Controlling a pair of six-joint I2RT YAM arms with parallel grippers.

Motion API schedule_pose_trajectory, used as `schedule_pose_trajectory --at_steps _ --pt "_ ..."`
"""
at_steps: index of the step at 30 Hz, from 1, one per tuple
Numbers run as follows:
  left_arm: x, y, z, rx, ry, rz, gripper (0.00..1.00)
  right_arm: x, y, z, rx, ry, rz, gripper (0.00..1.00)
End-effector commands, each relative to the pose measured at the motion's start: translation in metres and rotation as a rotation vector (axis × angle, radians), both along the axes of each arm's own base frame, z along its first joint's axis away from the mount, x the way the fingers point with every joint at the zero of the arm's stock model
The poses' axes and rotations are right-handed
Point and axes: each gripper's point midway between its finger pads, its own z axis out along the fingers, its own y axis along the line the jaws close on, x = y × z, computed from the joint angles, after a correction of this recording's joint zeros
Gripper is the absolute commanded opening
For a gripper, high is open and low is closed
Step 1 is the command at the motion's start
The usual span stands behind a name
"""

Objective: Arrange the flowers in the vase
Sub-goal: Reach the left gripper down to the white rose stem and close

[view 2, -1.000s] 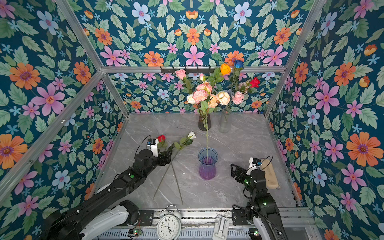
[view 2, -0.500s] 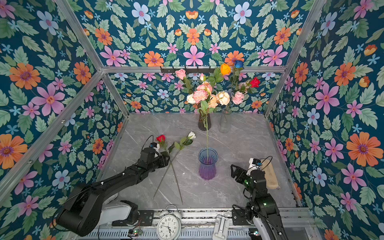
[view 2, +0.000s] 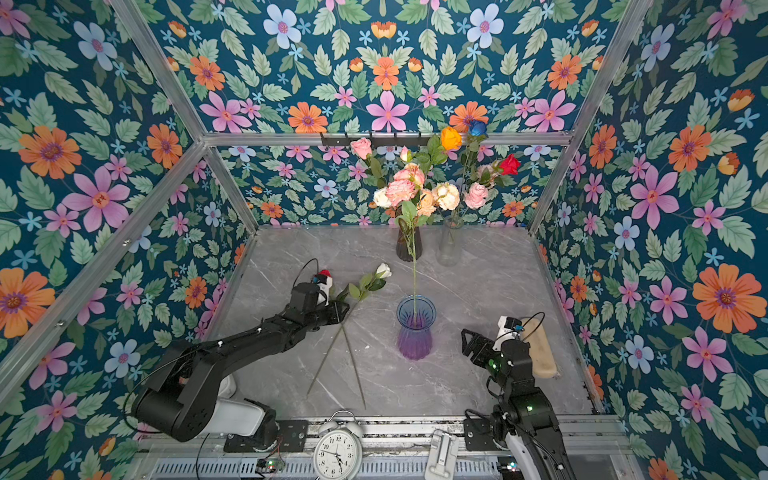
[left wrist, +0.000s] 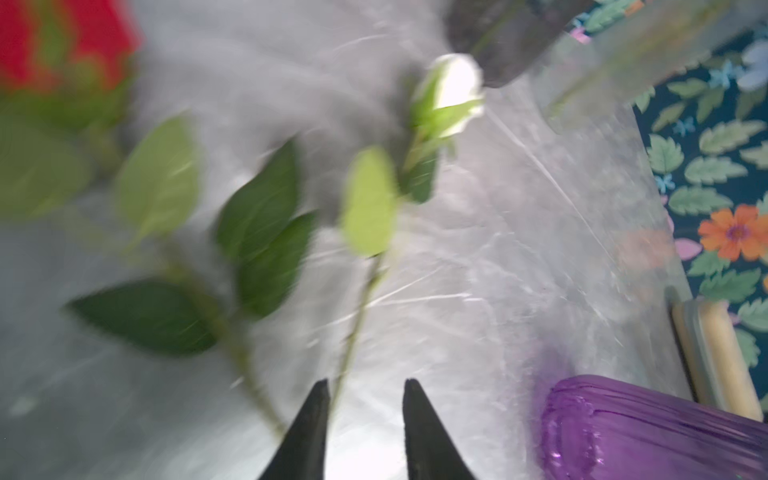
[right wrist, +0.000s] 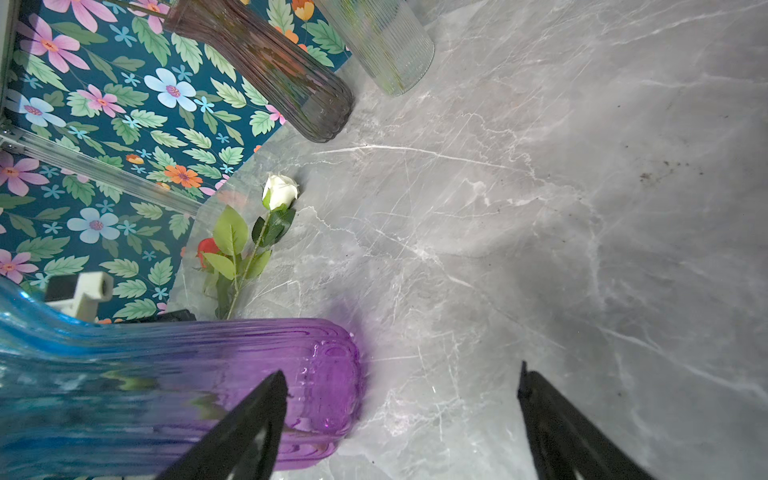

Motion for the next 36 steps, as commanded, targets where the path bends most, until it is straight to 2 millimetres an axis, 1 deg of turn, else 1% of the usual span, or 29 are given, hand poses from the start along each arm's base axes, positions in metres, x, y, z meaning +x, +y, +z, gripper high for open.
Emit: schedule_pose_trajectory --at_steps 1,5,7,9,13,16,27,29,31,34,36 --pt "0.001 0.015 -0.014 0.259 0.005 0.007 0.36 0.002 -0.002 0.003 -0.003 -0.014 -0.011 0.88" --pt "0.006 0.025 -0.022 0.396 0.019 0.020 0.37 0.002 -0.001 0.002 -0.003 -0.011 -0.010 0.88" --pt "0.007 0.025 -0.026 0.432 0.023 0.012 0.36 0.002 -0.001 0.002 -0.003 -0.012 -0.010 0.88" --pt "0.008 0.021 -0.028 0.429 0.023 -0.004 0.36 0.003 -0.001 0.002 -0.002 -0.014 -0.009 0.88" --pt "0.007 0.005 -0.033 0.392 0.030 -0.049 0.37 0.003 -0.001 0.002 -0.002 -0.012 -0.008 0.88" --pt "0.008 -0.002 -0.038 0.388 0.038 -0.063 0.37 0.003 -0.001 0.002 -0.002 -0.012 -0.009 0.88" --pt "0.013 -0.008 -0.059 0.404 0.082 -0.082 0.35 0.003 -0.001 0.002 -0.003 -0.011 -0.010 0.88" --pt "0.013 -0.011 -0.058 0.389 0.085 -0.089 0.33 0.003 -0.001 0.002 -0.003 -0.011 -0.009 0.88" --pt "0.014 -0.015 -0.056 0.369 0.082 -0.092 0.27 0.003 -0.001 0.002 -0.004 -0.010 -0.009 0.88" --pt "0.014 -0.019 -0.051 0.344 0.075 -0.097 0.13 0.003 -0.001 0.002 -0.002 -0.011 -0.009 0.88" --pt "0.015 -0.020 -0.043 0.321 0.058 -0.092 0.05 0.002 -0.001 0.002 -0.003 -0.009 -0.009 0.88"
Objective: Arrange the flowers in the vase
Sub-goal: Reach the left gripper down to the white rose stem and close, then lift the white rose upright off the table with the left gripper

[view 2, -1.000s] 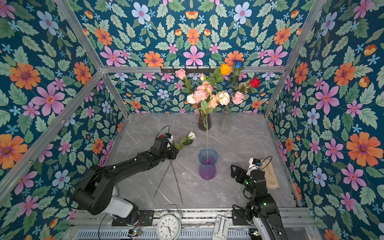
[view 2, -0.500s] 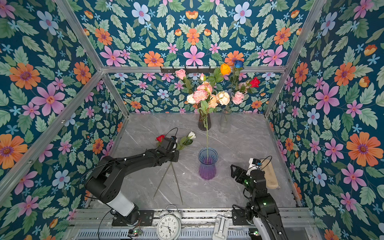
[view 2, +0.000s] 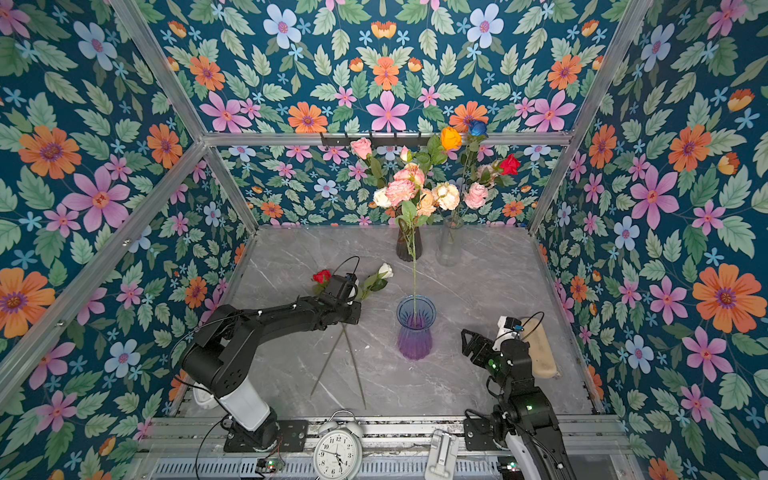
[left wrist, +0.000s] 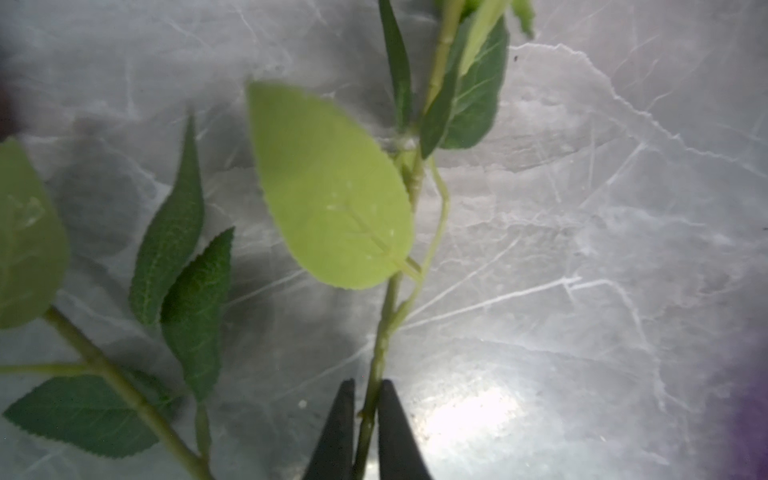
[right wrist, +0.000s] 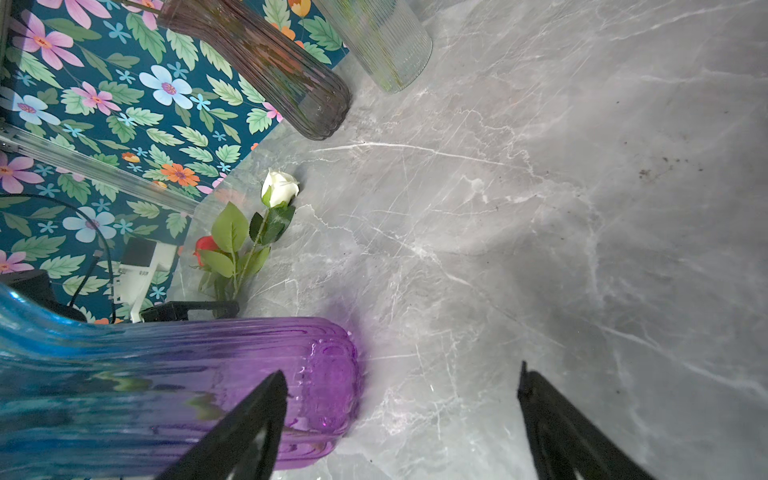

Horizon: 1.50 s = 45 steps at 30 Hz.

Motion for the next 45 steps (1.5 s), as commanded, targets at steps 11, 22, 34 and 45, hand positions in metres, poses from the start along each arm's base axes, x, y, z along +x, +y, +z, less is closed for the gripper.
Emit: schedule_pose_trajectory --at_steps 11,22,34,45 --pt "0.004 -0.007 0.118 -0.256 -0.252 0.009 0.00 0.002 -0.002 0.004 -0.003 -0.017 -0.010 0.88" --pt "-0.046 0.006 0.283 -0.729 -0.712 -0.054 0.00 0.002 -0.001 0.003 -0.001 -0.016 -0.008 0.88" --pt "-0.138 0.028 0.447 -1.391 -1.092 -0.317 0.00 0.002 -0.001 0.003 0.000 -0.015 -0.010 0.88" --pt "-0.209 0.005 0.506 -1.553 -1.368 -0.709 0.00 0.002 -0.002 0.003 -0.002 -0.015 -0.013 0.88"
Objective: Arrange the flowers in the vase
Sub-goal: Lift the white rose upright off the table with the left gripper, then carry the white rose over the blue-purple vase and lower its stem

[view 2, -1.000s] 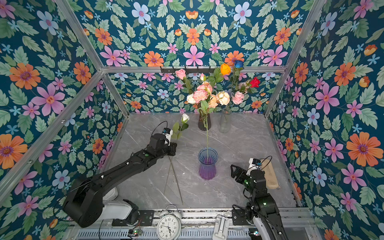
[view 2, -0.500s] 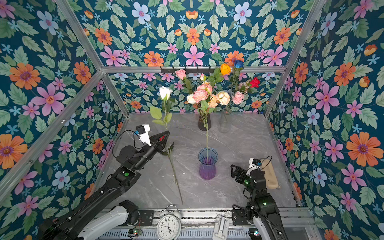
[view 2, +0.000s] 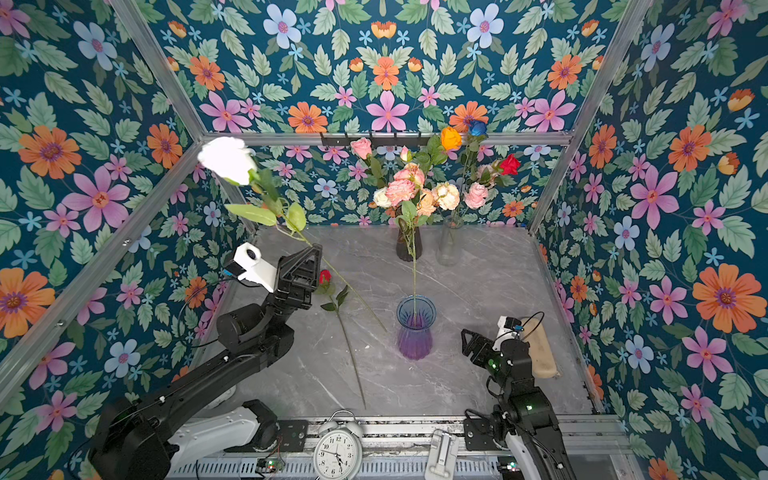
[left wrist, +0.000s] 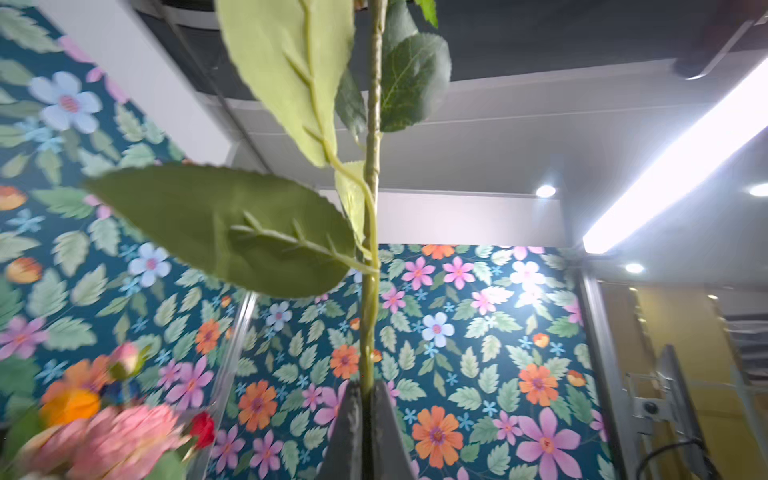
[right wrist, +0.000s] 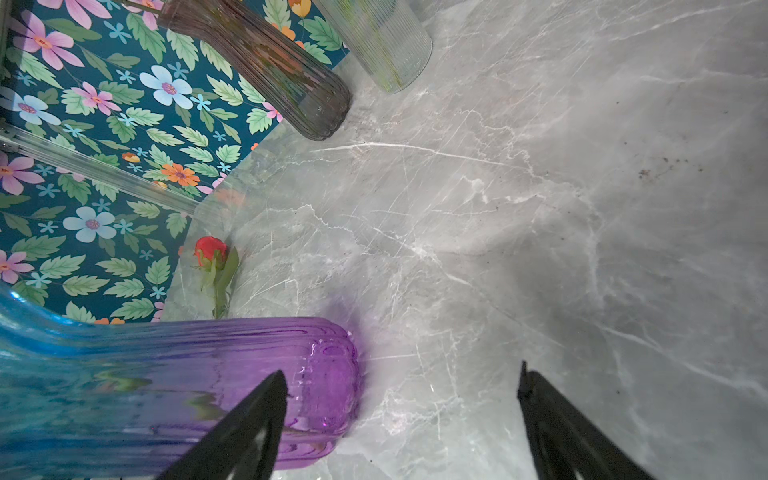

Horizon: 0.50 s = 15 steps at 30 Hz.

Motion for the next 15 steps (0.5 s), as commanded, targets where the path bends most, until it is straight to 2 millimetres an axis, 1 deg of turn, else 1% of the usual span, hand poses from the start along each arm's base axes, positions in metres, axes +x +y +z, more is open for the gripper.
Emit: schedule_pose_trajectory --at_steps 1,4,6,9,13,15 --pt "-0.029 -0.004 0.014 -0.019 -0.155 -0.045 0.00 0.002 -0.002 0.003 -0.001 -0.013 -0.014 0.88" --pt "-0.031 -0.022 0.013 0.007 -0.182 -0.074 0.00 0.002 -0.002 0.003 -0.002 -0.014 -0.014 0.88" --pt "-0.031 -0.033 0.008 0.028 -0.207 -0.066 0.00 0.002 -0.002 0.003 -0.001 -0.015 -0.014 0.88" --pt "-0.033 -0.048 -0.006 0.068 -0.269 -0.002 0.00 0.002 -0.002 0.003 -0.001 -0.014 -0.013 0.88" --pt "-0.032 -0.062 -0.027 0.126 -0.344 0.078 0.00 0.002 -0.002 0.004 -0.001 -0.016 -0.012 0.89" --pt "-0.036 -0.070 -0.038 0.162 -0.405 0.095 0.00 0.002 -0.001 0.003 -0.001 -0.014 -0.008 0.89"
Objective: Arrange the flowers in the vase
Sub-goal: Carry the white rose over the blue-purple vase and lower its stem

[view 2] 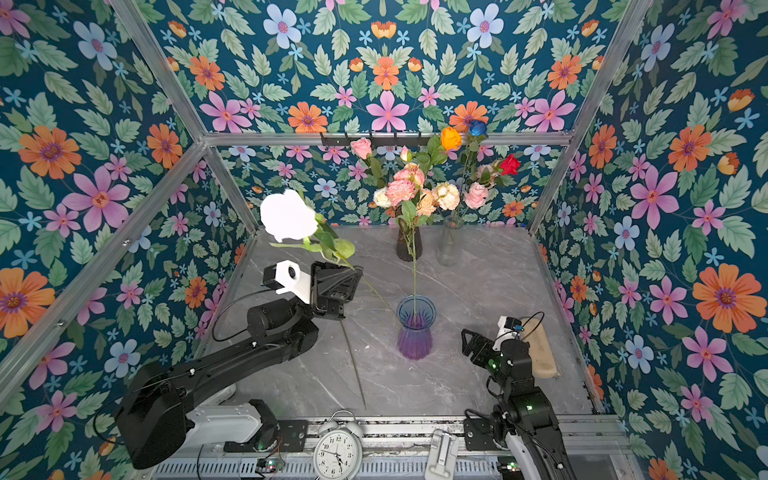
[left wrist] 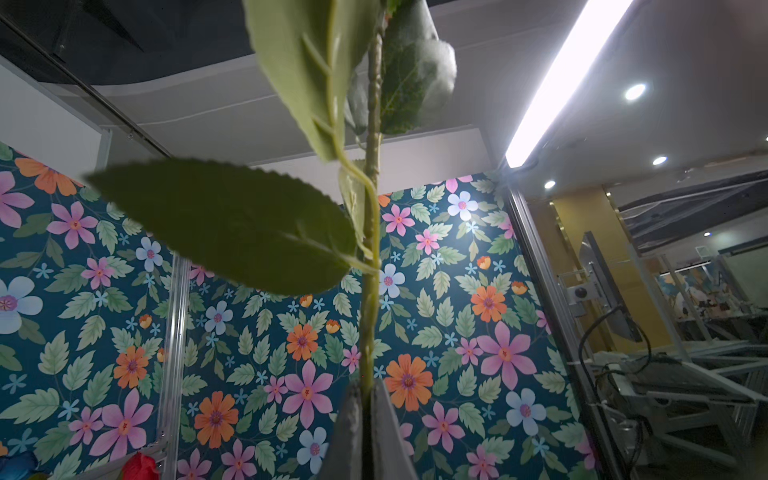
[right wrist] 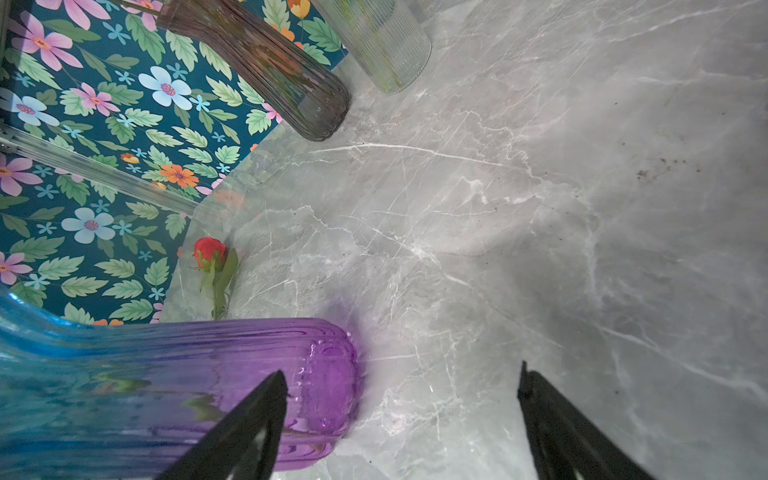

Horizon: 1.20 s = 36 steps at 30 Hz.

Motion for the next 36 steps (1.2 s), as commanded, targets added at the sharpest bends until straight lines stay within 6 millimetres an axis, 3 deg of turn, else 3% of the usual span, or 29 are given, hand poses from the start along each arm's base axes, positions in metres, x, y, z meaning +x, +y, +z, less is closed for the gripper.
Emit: schedule_pose_trajectory --at_steps 1,8,17,22,28,36 --pt "-0.017 -0.005 -0.011 0.015 -0.192 0.071 0.00 0.002 -0.001 0.003 0.001 -0.015 -0.007 0.89" --pt "-0.030 -0.020 -0.021 0.054 -0.289 0.044 0.00 0.002 -0.001 0.004 0.000 -0.018 -0.006 0.89" --pt "-0.041 -0.020 0.000 0.008 -0.324 0.008 0.00 0.002 -0.001 0.004 -0.001 -0.017 -0.008 0.89" --pt "-0.048 -0.025 0.000 0.010 -0.327 -0.024 0.00 0.002 -0.001 0.004 0.000 -0.018 -0.008 0.89" --pt "-0.044 -0.028 -0.003 0.012 -0.263 -0.040 0.00 0.002 -0.001 0.003 0.000 -0.016 -0.007 0.89" --pt "-0.023 -0.029 -0.028 0.032 -0.136 0.029 0.00 0.002 -0.001 0.004 0.001 -0.016 -0.004 0.89"
